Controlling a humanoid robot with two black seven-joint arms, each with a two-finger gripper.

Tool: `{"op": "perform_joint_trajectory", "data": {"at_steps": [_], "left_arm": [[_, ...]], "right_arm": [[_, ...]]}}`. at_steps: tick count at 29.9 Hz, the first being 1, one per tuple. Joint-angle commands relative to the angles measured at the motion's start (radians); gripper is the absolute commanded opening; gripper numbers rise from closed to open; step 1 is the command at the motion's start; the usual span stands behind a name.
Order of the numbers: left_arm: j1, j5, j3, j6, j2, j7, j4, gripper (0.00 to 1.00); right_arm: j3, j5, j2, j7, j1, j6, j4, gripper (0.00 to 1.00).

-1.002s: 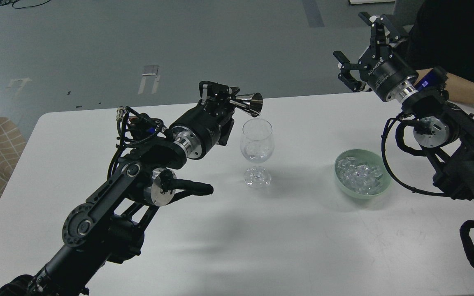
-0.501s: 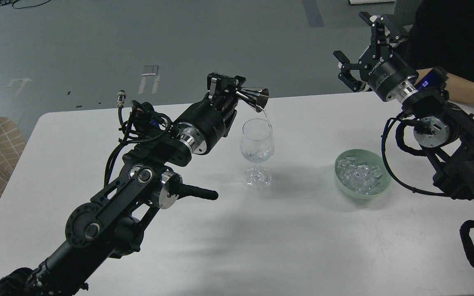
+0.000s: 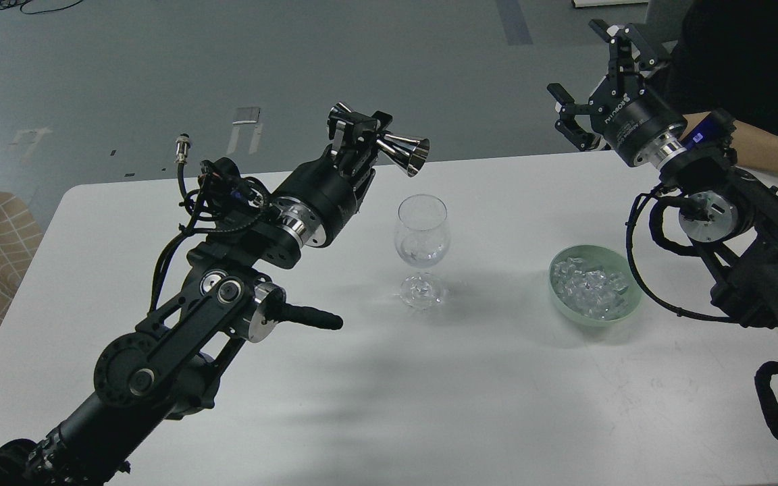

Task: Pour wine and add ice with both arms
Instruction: 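Turn the jigger upright and move it back from the glass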

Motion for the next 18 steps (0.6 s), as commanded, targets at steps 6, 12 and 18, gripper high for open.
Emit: {"op": "perform_joint_trajectory", "data": {"at_steps": [6, 12, 18], "left_arm": [[-0.014, 0.019, -0.003, -0.070, 0.016, 0.003, -0.040, 0.07], [-0.001, -0.094, -0.063, -0.066, -0.015, 0.069, -0.045, 0.07], [0.025, -0.481, -0.260, -0.020, -0.016, 0.146, -0.044, 0.07]], "right_arm": [[0.000, 0.000, 0.000, 0.000, 0.000, -0.001, 0.000, 1.00], [0.000, -0.001, 0.000, 0.000, 0.000, -0.001, 0.000, 1.00], [0.000, 0.000, 0.000, 0.000, -0.002, -0.001, 0.002, 1.00]]}}
